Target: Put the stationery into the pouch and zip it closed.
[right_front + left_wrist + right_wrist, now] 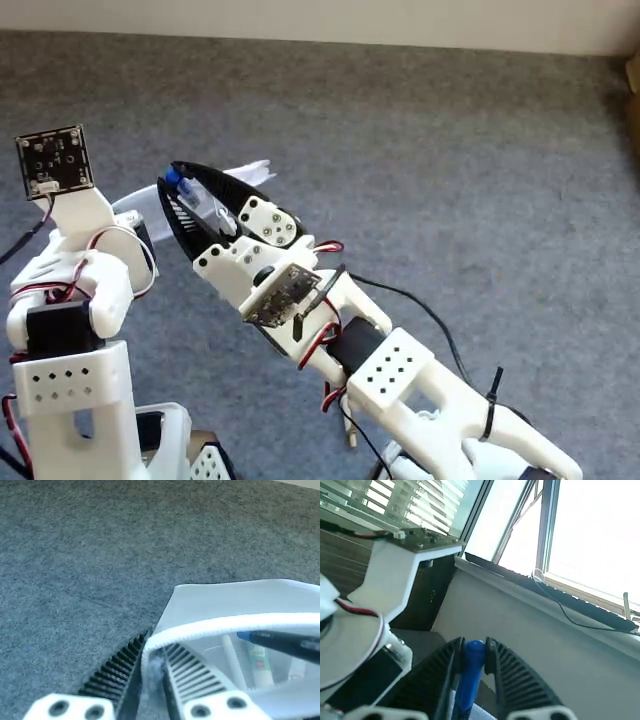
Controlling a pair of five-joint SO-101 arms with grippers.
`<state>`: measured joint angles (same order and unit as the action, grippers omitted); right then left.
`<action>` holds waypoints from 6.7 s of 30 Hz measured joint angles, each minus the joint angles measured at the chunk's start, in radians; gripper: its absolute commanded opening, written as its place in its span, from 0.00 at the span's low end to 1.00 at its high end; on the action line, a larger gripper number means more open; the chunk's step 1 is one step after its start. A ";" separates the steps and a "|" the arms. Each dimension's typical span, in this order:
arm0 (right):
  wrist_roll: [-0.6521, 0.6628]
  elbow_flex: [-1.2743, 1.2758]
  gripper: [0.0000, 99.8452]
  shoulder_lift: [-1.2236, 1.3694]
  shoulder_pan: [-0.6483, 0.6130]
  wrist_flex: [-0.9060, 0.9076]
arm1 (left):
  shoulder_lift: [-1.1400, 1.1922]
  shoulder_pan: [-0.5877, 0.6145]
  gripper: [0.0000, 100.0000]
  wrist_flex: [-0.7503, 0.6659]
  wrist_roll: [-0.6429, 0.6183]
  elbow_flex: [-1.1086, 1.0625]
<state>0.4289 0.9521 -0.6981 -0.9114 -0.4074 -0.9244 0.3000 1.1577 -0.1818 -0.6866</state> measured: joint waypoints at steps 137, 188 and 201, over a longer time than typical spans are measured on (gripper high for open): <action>-0.488 -0.098 0.06 0.557 0.310 1.174 | 0.000 0.002 0.01 0.000 0.000 -0.002; -0.436 0.081 0.00 -0.181 0.299 1.274 | 0.000 0.002 0.01 0.000 0.000 -0.002; -0.436 0.319 0.00 -0.548 0.299 1.060 | 0.000 0.002 0.01 0.000 0.000 -0.002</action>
<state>-0.0069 1.2712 -1.2459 -0.6122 0.6529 -0.9244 0.3015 1.1577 -0.1818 -0.6882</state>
